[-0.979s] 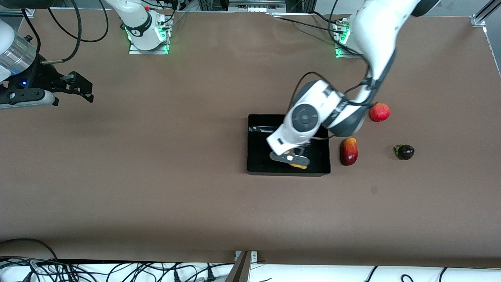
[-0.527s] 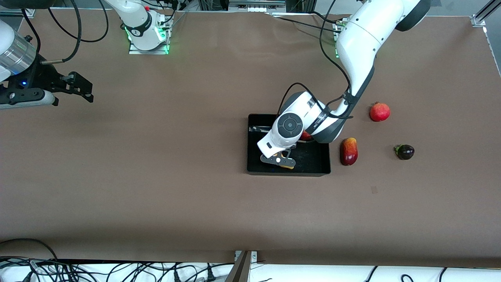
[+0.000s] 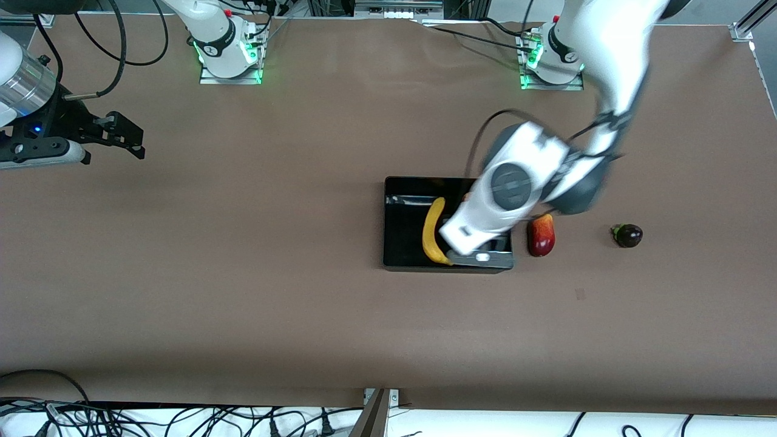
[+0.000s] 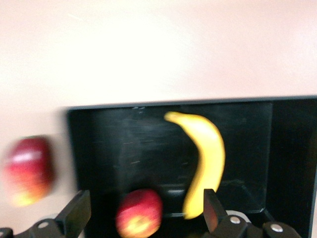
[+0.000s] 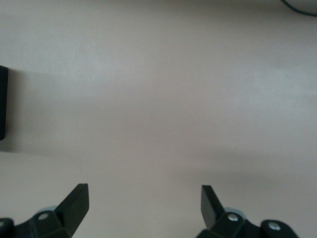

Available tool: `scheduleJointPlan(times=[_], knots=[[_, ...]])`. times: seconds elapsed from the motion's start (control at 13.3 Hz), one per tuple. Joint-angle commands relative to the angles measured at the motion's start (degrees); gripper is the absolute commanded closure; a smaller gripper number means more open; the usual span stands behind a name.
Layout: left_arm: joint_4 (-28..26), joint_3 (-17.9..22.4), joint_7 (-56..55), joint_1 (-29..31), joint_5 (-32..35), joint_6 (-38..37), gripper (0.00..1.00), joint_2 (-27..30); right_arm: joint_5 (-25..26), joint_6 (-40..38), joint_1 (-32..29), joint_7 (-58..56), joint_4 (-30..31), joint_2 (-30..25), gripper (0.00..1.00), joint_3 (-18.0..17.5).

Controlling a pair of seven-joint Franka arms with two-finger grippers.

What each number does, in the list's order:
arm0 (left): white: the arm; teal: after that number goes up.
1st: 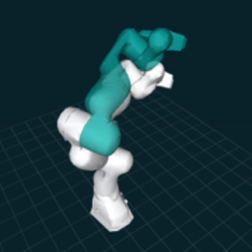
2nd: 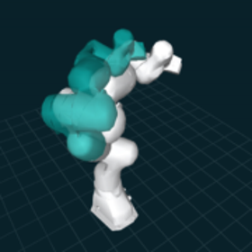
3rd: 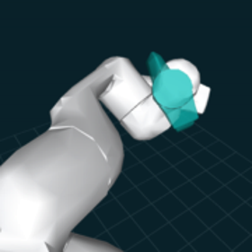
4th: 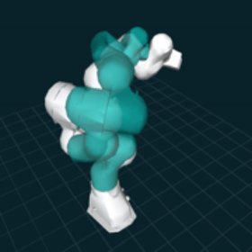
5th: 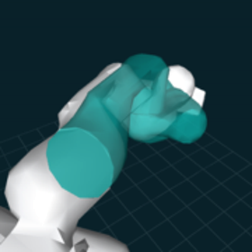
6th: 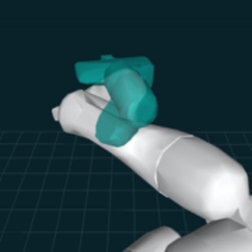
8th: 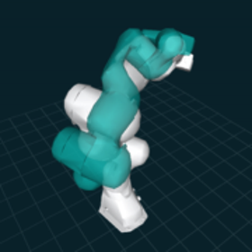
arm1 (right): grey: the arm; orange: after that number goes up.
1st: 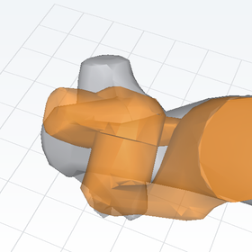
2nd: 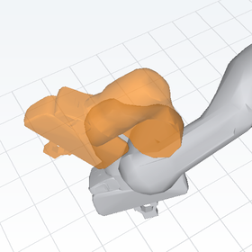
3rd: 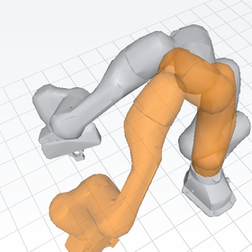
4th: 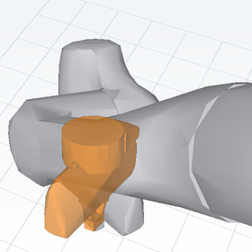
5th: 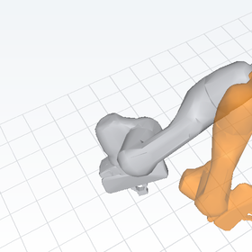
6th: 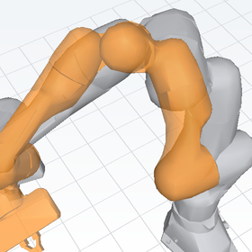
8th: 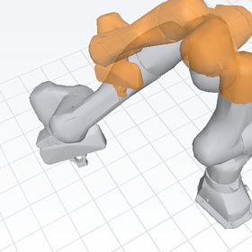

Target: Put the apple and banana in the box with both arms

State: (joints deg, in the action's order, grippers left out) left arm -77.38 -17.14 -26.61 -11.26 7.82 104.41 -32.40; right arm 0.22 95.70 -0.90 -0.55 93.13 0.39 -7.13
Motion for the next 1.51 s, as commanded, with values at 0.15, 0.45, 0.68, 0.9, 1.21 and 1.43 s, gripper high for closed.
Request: scheduleJointPlan(times=[0.15,0.45,0.68,0.9,1.21,1.43], knots=[[-2.07,-0.44,15.42,9.31,-0.53,-13.06,0.00,12.16,-0.40,-0.34,-0.68,0.20,-0.93,0.14,0.00,-0.43],[-6.35,7.51,16.84,10.30,-2.80,-15.65,0.00,23.40,-0.40,-0.34,-0.68,0.20,-0.85,0.23,0.00,-0.43],[-20.04,15.71,19.65,8.19,-6.07,-5.42,0.00,33.77,-0.40,-0.34,-0.68,0.20,-0.93,0.23,0.00,-0.43],[-22.03,15.99,22.89,9.06,-6.15,-6.75,0.00,34.16,-0.40,-0.34,-0.68,0.20,-0.85,0.23,0.00,-0.43],[-20.88,15.65,22.84,8.88,-6.33,-7.38,0.00,33.01,-0.40,-0.34,-0.68,-0.07,-0.93,0.23,0.00,-0.43],[-20.09,15.56,22.83,8.88,-6.33,-8.17,0.00,32.49,-0.40,-0.34,-0.68,-0.07,-0.93,0.23,0.00,-0.43]])
